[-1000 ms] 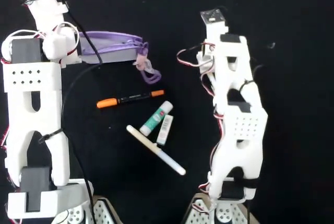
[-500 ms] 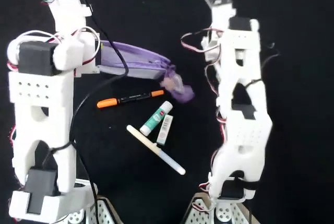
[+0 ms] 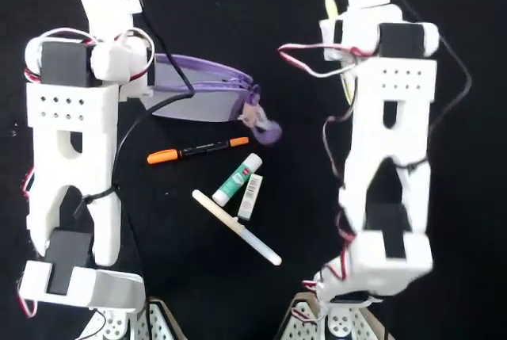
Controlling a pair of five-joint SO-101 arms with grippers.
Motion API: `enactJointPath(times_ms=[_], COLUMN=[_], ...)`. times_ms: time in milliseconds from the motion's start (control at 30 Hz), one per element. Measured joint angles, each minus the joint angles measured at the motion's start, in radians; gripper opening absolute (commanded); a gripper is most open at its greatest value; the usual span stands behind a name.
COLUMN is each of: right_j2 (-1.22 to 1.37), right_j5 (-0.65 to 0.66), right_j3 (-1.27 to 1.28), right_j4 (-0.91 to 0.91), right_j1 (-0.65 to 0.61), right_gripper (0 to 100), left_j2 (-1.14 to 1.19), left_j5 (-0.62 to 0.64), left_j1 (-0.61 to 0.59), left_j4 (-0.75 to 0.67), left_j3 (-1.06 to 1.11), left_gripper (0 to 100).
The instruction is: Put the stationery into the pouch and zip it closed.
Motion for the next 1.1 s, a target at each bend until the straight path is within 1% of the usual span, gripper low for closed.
enactJointPath(times_ms=[100,200,333,533,733,933,1100], right_j2=[-0.121,-0.249,-0.414,-0.640,-0.807,-0.931,-1.062], right_j5=[-0.017,-0.020,-0.032,-0.110,-0.140,-0.203,-0.258], right_j3=[0.078,0.190,0.391,0.680,0.836,0.970,1.163], right_j4=[-0.068,-0.169,-0.338,-0.606,-0.786,-0.950,-1.162], right_j1=[-0.040,-0.087,-0.141,-0.199,-0.261,-0.330,-0.364], right_gripper=[1.1,1.1,1.1,1.1,1.1,1.1,1.1], left_j2=[0.000,0.000,-0.012,-0.018,-0.020,-0.021,-0.021], left_j5=[0.038,0.049,0.055,0.095,0.110,0.226,0.288], left_j1=[0.000,0.000,0.000,0.000,0.021,0.028,0.028], left_j4=[-0.012,-0.014,-0.023,-0.077,-0.098,-0.098,-0.132], left_j3=[0.000,0.002,0.025,0.061,0.078,0.080,0.092], left_gripper=[3,3,3,3,3,3,3])
